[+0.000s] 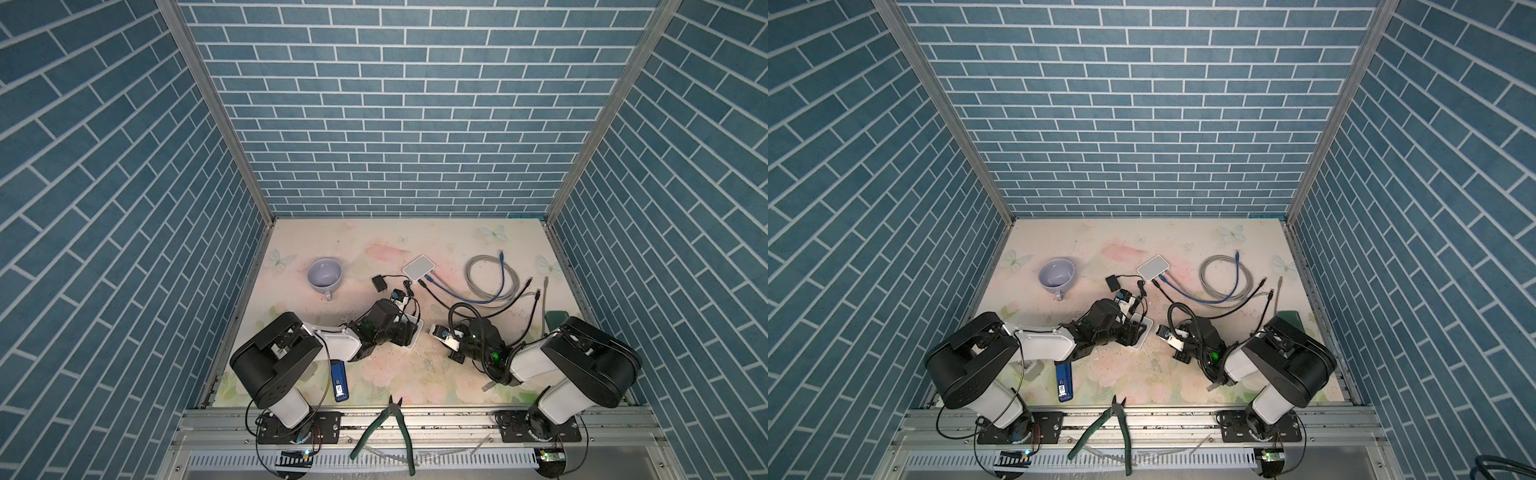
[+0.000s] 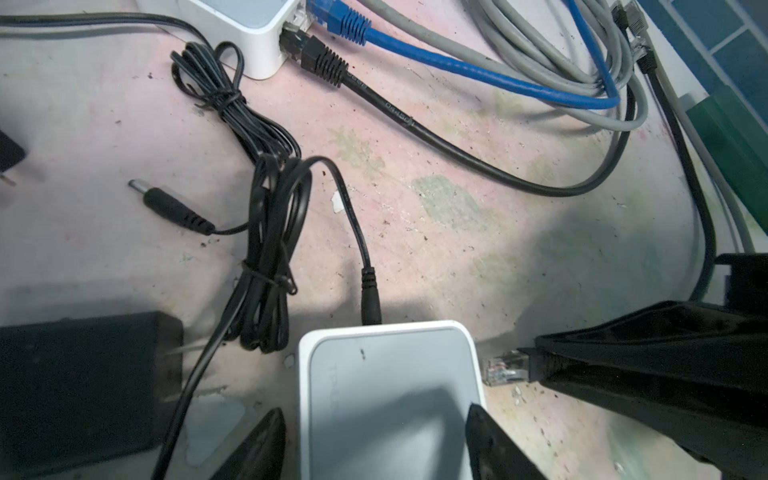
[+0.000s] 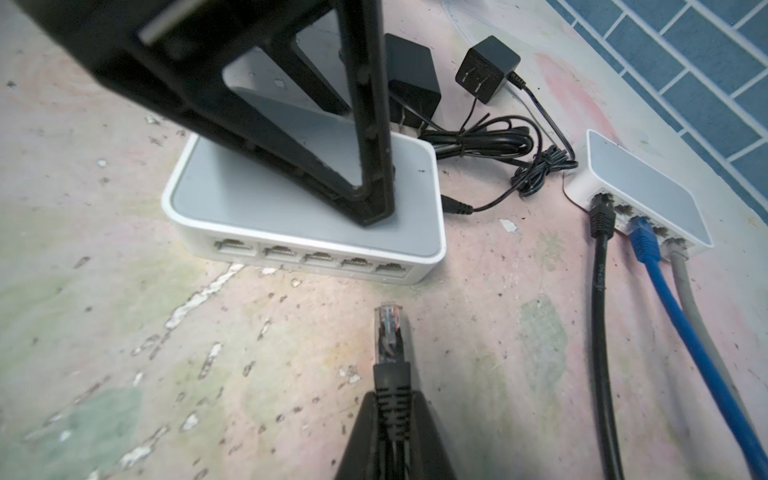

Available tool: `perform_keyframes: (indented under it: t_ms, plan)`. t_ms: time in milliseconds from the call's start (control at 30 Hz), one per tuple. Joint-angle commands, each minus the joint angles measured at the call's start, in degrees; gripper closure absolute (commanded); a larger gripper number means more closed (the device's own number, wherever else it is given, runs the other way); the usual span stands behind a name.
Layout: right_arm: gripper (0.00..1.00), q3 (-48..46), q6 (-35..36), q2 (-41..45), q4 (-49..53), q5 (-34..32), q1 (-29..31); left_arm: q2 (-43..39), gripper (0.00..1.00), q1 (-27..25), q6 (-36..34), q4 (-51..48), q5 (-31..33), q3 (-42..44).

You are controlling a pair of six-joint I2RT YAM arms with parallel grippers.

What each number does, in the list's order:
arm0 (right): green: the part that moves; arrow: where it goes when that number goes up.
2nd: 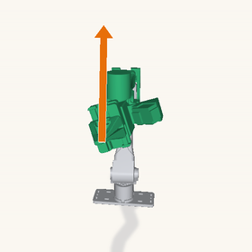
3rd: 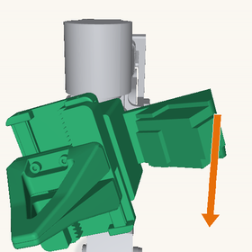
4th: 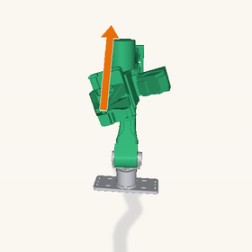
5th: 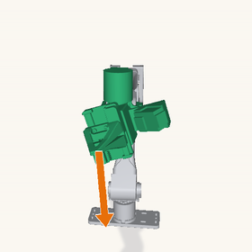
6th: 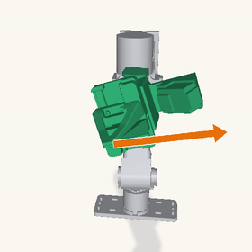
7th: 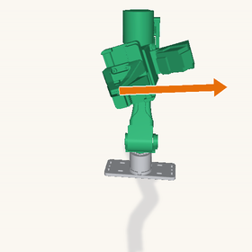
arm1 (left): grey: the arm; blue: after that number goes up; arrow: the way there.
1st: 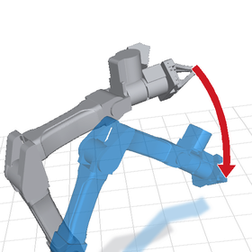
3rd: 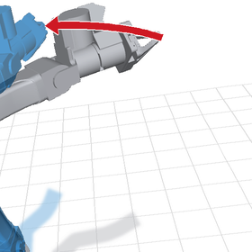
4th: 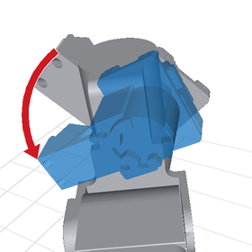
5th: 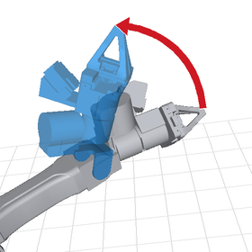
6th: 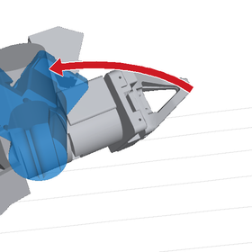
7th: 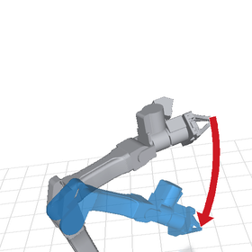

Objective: Insert the plug into the switch port

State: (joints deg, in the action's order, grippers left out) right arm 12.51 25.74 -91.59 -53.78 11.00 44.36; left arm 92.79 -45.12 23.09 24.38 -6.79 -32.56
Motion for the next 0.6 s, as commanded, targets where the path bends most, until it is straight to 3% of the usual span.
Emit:
perform_keyframes:
  t_ms: [0,567]
  plan:
    - [1.0,1.3,-2.4,-2.5,-6.6,-1.2,0.3,0.7,0.3,0.3,-0.5,1.9,-0.8,-0.4]
    - [1.0,3.0,-3.8,-5.4,-8.6,1.1,0.3,3.2,0.31,0.3,1.5,2.6,-1.2,-0.8]
